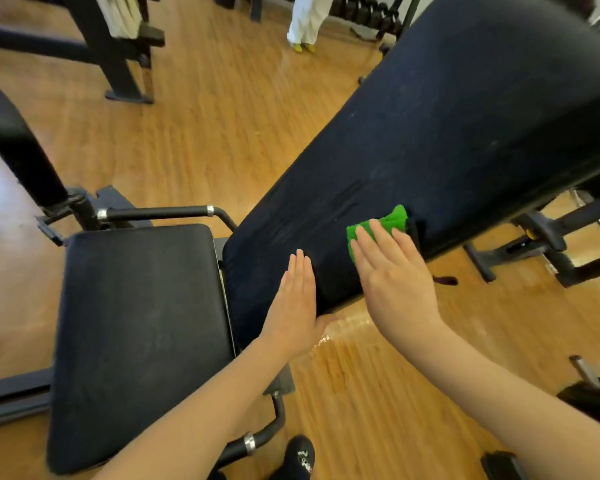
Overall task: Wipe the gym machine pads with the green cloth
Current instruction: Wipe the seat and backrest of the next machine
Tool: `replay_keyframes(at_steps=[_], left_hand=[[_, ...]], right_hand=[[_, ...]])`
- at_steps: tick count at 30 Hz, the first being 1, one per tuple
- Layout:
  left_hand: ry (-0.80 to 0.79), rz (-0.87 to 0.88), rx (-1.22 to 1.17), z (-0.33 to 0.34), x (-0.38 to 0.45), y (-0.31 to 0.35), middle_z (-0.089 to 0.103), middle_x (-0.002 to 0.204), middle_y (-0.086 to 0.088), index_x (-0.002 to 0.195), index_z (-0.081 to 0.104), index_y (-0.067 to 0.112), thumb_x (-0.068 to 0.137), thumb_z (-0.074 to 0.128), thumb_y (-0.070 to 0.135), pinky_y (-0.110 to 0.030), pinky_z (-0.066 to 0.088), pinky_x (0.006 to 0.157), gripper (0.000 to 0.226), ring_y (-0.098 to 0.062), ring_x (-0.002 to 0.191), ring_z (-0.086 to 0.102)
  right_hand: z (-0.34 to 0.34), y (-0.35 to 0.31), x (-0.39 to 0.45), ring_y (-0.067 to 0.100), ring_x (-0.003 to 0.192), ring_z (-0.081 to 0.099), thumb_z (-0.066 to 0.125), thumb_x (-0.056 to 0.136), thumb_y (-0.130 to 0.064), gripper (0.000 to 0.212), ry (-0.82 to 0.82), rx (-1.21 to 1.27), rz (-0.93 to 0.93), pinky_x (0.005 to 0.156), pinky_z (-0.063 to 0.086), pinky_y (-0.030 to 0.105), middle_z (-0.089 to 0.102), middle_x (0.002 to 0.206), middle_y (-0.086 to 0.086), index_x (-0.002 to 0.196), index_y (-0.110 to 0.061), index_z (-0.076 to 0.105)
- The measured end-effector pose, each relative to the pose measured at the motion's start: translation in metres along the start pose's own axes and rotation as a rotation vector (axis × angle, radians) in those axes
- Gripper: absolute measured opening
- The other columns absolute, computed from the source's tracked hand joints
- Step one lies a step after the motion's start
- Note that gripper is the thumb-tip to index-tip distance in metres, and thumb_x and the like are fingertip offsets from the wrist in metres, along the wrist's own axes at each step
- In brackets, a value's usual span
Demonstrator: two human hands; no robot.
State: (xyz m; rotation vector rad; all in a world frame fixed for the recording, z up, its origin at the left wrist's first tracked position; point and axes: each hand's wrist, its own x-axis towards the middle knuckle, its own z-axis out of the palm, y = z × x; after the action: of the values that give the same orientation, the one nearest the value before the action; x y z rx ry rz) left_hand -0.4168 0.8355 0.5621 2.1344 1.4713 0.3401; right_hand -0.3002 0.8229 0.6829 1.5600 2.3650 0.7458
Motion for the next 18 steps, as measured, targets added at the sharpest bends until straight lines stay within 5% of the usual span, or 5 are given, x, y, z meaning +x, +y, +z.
replay_keyframes(at_steps=[4, 7, 9, 12, 18], left_hand=[[-0.029, 0.003, -0.004, -0.008, -0.002, 0.001, -0.027, 0.156, -0.014, 0.146, -0.023, 0.001, 0.096, 0.041, 0.055, -0.032, -0.007, 0.118, 0.097, -0.025, 0.145, -0.022], [0.031, 0.079, -0.07, -0.024, 0.001, 0.017, -0.028, 0.155, -0.009, 0.148, -0.02, 0.004, 0.096, 0.046, 0.051, -0.027, -0.009, 0.116, 0.096, -0.018, 0.143, -0.025], [0.089, 0.171, -0.109, -0.04, 0.01, 0.035, -0.022, 0.158, -0.008, 0.15, -0.016, 0.007, 0.096, 0.05, 0.047, -0.025, -0.009, 0.116, 0.094, -0.012, 0.14, -0.026], [0.155, 0.287, -0.089, -0.065, 0.023, 0.063, -0.015, 0.16, -0.01, 0.153, -0.007, 0.007, 0.096, 0.045, 0.044, -0.026, -0.007, 0.12, 0.085, -0.012, 0.142, -0.023], [0.198, 0.331, -0.027, -0.087, 0.029, 0.091, -0.021, 0.159, -0.008, 0.15, -0.015, 0.004, 0.098, 0.048, 0.041, -0.02, -0.011, 0.113, 0.089, -0.01, 0.137, -0.027]], right_hand=[[0.002, 0.0, 0.006, 0.028, 0.125, 0.049, 0.075, 0.071, -0.028, 0.06, -0.042, -0.042, -0.031, 0.107, 0.032, 0.039, 0.059, 0.128, 0.012, 0.124, -0.005, 0.058], [0.002, 0.019, -0.001, 0.03, 0.119, 0.055, 0.078, 0.065, -0.013, 0.049, 0.084, 0.071, -0.09, 0.107, 0.03, 0.041, 0.064, 0.119, 0.013, 0.111, -0.003, 0.067], [-0.002, 0.027, -0.006, 0.031, 0.115, 0.058, 0.057, 0.077, -0.01, 0.032, 0.204, 0.143, -0.075, 0.104, 0.03, 0.042, 0.066, 0.115, 0.013, 0.105, -0.002, 0.07], [-0.015, 0.036, -0.011, 0.03, 0.108, 0.062, 0.031, 0.077, -0.012, 0.047, 0.302, 0.268, 0.034, 0.097, 0.041, 0.043, 0.068, 0.109, 0.013, 0.099, -0.002, 0.072], [-0.07, 0.099, -0.014, 0.035, 0.12, 0.051, 0.04, 0.086, -0.003, 0.035, 0.6, 0.267, 0.242, 0.107, 0.025, 0.042, 0.062, 0.12, 0.017, 0.111, 0.001, 0.065]])
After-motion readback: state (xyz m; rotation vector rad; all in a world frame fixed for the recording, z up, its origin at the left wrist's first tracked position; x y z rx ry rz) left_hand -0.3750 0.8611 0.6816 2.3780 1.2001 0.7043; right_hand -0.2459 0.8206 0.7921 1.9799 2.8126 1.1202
